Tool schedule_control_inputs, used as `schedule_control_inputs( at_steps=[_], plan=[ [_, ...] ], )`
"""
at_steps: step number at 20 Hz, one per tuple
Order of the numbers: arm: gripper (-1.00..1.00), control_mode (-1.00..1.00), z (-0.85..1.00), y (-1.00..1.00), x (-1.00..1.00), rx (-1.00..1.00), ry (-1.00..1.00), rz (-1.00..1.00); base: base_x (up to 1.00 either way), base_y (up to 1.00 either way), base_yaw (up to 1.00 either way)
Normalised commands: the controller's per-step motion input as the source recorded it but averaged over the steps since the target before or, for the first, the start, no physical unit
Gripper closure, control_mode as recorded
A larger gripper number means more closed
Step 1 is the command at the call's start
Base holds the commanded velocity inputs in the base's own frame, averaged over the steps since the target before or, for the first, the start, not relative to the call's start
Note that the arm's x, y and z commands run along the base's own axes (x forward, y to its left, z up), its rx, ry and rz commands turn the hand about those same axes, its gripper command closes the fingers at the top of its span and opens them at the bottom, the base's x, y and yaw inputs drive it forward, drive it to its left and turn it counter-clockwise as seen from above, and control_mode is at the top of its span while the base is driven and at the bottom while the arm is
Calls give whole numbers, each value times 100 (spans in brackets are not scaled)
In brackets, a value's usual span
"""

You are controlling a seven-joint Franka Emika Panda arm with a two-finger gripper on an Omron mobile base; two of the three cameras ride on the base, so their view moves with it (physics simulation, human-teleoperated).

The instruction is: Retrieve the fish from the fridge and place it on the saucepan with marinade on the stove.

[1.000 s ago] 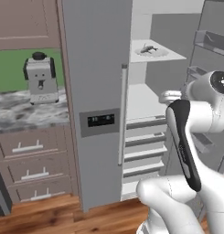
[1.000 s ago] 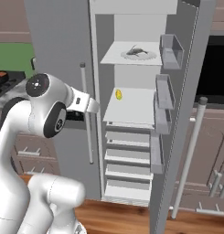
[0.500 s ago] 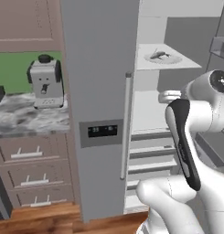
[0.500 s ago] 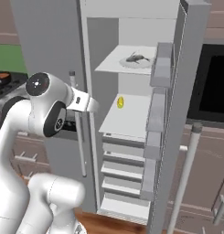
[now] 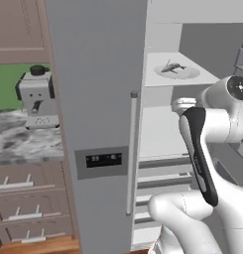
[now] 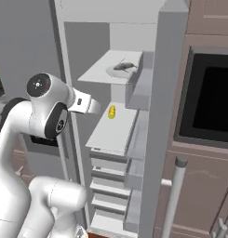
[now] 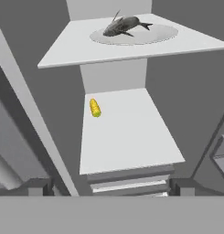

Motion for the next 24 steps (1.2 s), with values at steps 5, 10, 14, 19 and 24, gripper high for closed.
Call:
schedule_control_inputs(
  at_steps=[5, 10, 14, 19, 24],
  plan=[
    [-100, 100, 0, 0, 0, 0, 0, 0, 52, -13, -2],
    [-100, 100, 0, 0, 0, 0, 0, 0, 35, -40, -5],
    [-100, 100, 0, 0, 0, 0, 0, 0, 1, -33, -13],
    [-100, 100, 0, 0, 0, 0, 0, 0, 0, -7, -13],
    [-100, 100, 0, 0, 0, 0, 0, 0, 0, 0, -3]
  ],
)
